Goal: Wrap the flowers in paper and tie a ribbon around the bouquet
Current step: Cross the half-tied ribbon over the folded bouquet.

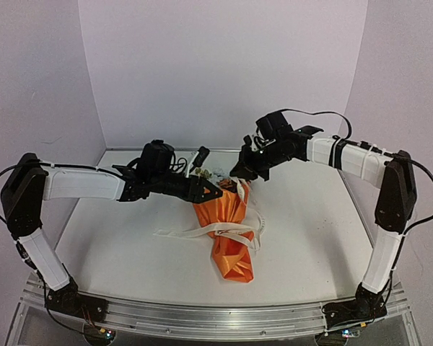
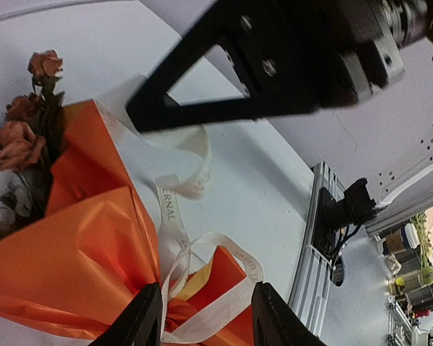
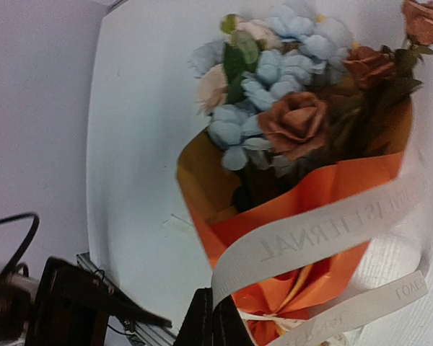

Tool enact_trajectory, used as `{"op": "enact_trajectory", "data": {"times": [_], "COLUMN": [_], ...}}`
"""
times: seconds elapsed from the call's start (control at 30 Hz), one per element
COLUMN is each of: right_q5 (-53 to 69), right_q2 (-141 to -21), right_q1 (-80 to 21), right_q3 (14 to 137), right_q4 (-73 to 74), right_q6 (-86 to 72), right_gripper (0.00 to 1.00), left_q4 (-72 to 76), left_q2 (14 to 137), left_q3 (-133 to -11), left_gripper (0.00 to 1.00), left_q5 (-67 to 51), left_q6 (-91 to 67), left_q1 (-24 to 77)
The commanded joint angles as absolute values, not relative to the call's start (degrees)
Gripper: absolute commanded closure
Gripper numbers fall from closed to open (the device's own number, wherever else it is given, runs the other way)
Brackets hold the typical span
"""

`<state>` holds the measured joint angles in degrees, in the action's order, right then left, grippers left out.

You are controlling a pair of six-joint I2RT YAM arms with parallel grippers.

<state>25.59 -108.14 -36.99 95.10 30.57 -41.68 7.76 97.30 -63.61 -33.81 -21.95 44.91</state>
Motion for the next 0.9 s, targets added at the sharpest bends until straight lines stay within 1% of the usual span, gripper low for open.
{"op": "enact_trajectory", "data": {"times": [0.0, 0.23, 0.3, 0.43, 0.6, 0.87], "right_q5": [33.85, 33.50, 34.38, 34.83, 34.72, 40.27], "right_q2": [-110.06, -111.49, -112.00, -112.05, -111.31, -112.53], "right_q1": [-38.39, -40.73, -40.93, -41.50, -41.75, -41.92], "right_q3": [100.52, 102.81, 102.96, 102.84, 102.50, 104.28], "right_q4": [25.49, 26.63, 26.63, 26.72, 27.18, 27.77], "right_q6": [-42.20, -45.95, -47.05, -48.66, -50.28, -55.48], "right_gripper": [1.00, 1.00, 1.00, 1.00, 1.00, 1.00], "left_q4": [19.03, 21.86, 22.15, 19.32, 21.39, 22.42], "left_q2": [94.73, 95.44, 95.00, 96.61, 97.68, 98.09], "left_q3": [-59.86, -59.98, -59.62, -61.19, -60.78, -61.20], "left_gripper": [0.48, 0.36, 0.33, 0.32, 0.31, 0.31], "left_q5": [-38.18, -37.76, -36.58, -34.40, -34.08, -35.54], "left_q6": [-26.38, -25.50, -24.50, -21.95, -21.09, -17.79], "left_q1": [43.22, 43.24, 43.24, 43.24, 43.24, 43.58]}}
